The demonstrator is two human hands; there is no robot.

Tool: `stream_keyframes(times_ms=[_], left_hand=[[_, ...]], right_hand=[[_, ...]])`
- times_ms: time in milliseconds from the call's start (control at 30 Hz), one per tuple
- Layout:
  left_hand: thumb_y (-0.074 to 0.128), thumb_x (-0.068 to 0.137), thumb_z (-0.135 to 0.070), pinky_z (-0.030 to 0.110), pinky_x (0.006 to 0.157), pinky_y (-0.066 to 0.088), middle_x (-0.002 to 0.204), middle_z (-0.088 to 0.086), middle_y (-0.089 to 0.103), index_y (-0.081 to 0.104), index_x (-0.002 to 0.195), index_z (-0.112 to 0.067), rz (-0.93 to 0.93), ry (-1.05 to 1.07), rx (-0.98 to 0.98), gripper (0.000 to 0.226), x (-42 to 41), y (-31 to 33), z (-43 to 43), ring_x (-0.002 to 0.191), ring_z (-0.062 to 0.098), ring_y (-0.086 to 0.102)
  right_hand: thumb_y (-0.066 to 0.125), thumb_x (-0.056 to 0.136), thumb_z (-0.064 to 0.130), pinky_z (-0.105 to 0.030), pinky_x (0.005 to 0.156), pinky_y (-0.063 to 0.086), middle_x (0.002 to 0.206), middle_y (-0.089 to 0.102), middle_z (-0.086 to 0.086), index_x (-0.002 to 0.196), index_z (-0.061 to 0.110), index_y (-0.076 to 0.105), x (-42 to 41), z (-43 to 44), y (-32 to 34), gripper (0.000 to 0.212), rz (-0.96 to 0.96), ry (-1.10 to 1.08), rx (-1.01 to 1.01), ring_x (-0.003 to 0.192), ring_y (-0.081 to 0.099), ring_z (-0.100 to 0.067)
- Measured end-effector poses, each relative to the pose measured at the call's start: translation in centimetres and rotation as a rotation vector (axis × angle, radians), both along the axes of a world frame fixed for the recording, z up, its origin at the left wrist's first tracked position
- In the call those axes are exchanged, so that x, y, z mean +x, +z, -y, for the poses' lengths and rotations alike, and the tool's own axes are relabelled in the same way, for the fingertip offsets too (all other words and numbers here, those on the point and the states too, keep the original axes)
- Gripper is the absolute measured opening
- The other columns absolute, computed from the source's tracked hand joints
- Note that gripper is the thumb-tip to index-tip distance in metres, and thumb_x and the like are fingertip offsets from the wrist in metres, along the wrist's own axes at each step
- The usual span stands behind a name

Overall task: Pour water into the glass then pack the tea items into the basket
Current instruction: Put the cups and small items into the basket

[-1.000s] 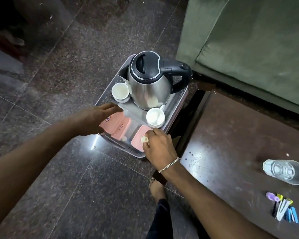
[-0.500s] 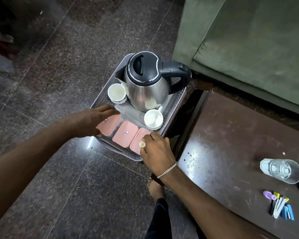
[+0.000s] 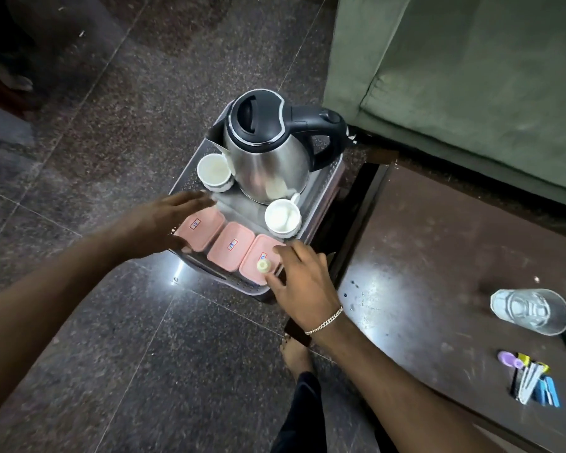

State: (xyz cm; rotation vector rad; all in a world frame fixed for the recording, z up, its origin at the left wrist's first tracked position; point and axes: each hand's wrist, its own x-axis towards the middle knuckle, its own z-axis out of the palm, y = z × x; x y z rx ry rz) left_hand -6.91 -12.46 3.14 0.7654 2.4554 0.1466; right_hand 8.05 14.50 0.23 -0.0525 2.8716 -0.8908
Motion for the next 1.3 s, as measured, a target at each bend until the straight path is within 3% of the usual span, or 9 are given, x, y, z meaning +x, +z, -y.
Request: stream_keyframes(times_ms=[133, 300, 467, 600, 733, 833, 1000, 1133, 1300], left_hand=[[0.081, 0.087, -0.040, 0.048, 0.080, 0.062, 0.148, -0.002, 0.049, 0.048, 0.150, -0.027, -0.180, 0.047, 0.046, 0.073, 2.3, 2.2, -2.4, 0.101, 0.032, 0.072], [0.083, 0.085, -0.042, 0.043, 0.067, 0.063, 0.135, 0.003, 0.057, 0.055, 0.140, -0.019, -0.247, -0.008, 0.236, 0.066, 5.8, 3.2, -10.9, 0.074, 0.026, 0.072], [0.065, 0.090, -0.058, 0.042, 0.077, 0.061, 0.134, 0.005, 0.057, 0.055, 0.142, -0.017, -0.165, -0.091, 0.358, 0.067, 10.4, 1.8, -22.5, 0.094, 0.031, 0.072], [0.070, 0.095, -0.044, 0.042, 0.075, 0.061, 0.136, 0.000, 0.054, 0.054, 0.143, -0.020, -0.069, -0.184, 0.377, 0.056, 15.2, -0.5, -32.3, 0.085, 0.023, 0.073], [0.066, 0.099, -0.042, 0.045, 0.081, 0.060, 0.136, 0.000, 0.053, 0.054, 0.146, -0.018, 0.058, -0.216, 0.383, 0.053, 20.0, -3.2, -40.9, 0.091, 0.025, 0.071], [0.066, 0.100, -0.037, 0.046, 0.088, 0.058, 0.137, -0.002, 0.053, 0.054, 0.145, -0.018, 0.125, -0.248, 0.383, 0.051, 23.6, -5.2, -46.2, 0.096, 0.024, 0.071], [0.069, 0.097, -0.027, 0.049, 0.092, 0.055, 0.135, -0.001, 0.055, 0.058, 0.140, -0.018, 0.194, -0.240, 0.319, 0.045, 28.3, -8.8, -52.2, 0.100, 0.031, 0.070], [0.071, 0.095, -0.024, 0.047, 0.097, 0.053, 0.133, 0.001, 0.059, 0.059, 0.137, -0.018, 0.226, -0.237, 0.260, 0.044, 30.8, -11.3, -54.8, 0.109, 0.033, 0.069], [0.069, 0.094, -0.019, 0.046, 0.090, 0.053, 0.122, 0.005, 0.064, 0.063, 0.128, -0.015, 0.233, -0.233, 0.276, 0.035, 32.4, -13.2, -55.6, 0.110, 0.034, 0.065]], right_hand=[[0.079, 0.082, 0.034, -0.048, 0.087, 0.050, 0.113, 0.061, -0.008, 0.125, 0.010, 0.065, 1.5, -3.4, 0.7, 0.051, -0.026, -0.068, -0.056, 0.103, 0.061, -0.031], [0.079, 0.085, 0.029, -0.048, 0.088, 0.054, 0.114, 0.057, -0.010, 0.127, 0.006, 0.063, 4.8, -10.0, 1.2, 0.050, -0.028, -0.151, -0.120, 0.098, 0.061, -0.031], [0.079, 0.085, 0.025, -0.044, 0.085, 0.055, 0.110, 0.058, -0.011, 0.120, 0.008, 0.064, 10.8, -17.9, 0.5, 0.042, -0.028, -0.271, -0.062, 0.095, 0.062, -0.035], [0.080, 0.084, 0.022, -0.042, 0.091, 0.053, 0.111, 0.060, -0.010, 0.116, 0.007, 0.066, 16.8, -24.8, -0.7, 0.038, 0.017, -0.407, -0.045, 0.102, 0.064, -0.033], [0.084, 0.079, 0.020, -0.032, 0.088, 0.044, 0.110, 0.063, -0.011, 0.113, 0.006, 0.069, 22.4, -31.0, -2.5, 0.040, 0.078, -0.549, 0.017, 0.098, 0.067, -0.034], [0.084, 0.078, 0.020, -0.039, 0.082, 0.053, 0.109, 0.062, -0.012, 0.114, 0.007, 0.068, 25.8, -35.0, -4.3, 0.040, 0.163, -0.649, 0.023, 0.093, 0.067, -0.036], [0.080, 0.080, 0.026, -0.042, 0.076, 0.053, 0.114, 0.060, -0.015, 0.127, 0.013, 0.060, 29.1, -38.9, -7.1, 0.052, 0.345, -0.776, 0.042, 0.093, 0.065, -0.042], [0.072, 0.085, 0.037, -0.040, 0.070, 0.050, 0.099, 0.071, -0.017, 0.137, 0.023, 0.045, 29.8, -39.3, -9.3, 0.061, 0.413, -0.736, 0.087, 0.089, 0.068, -0.042], [0.063, 0.087, 0.032, -0.042, 0.071, 0.050, 0.099, 0.070, -0.017, 0.132, 0.022, 0.041, 29.0, -38.7, -11.2, 0.051, 0.418, -0.710, 0.098, 0.092, 0.068, -0.042]])
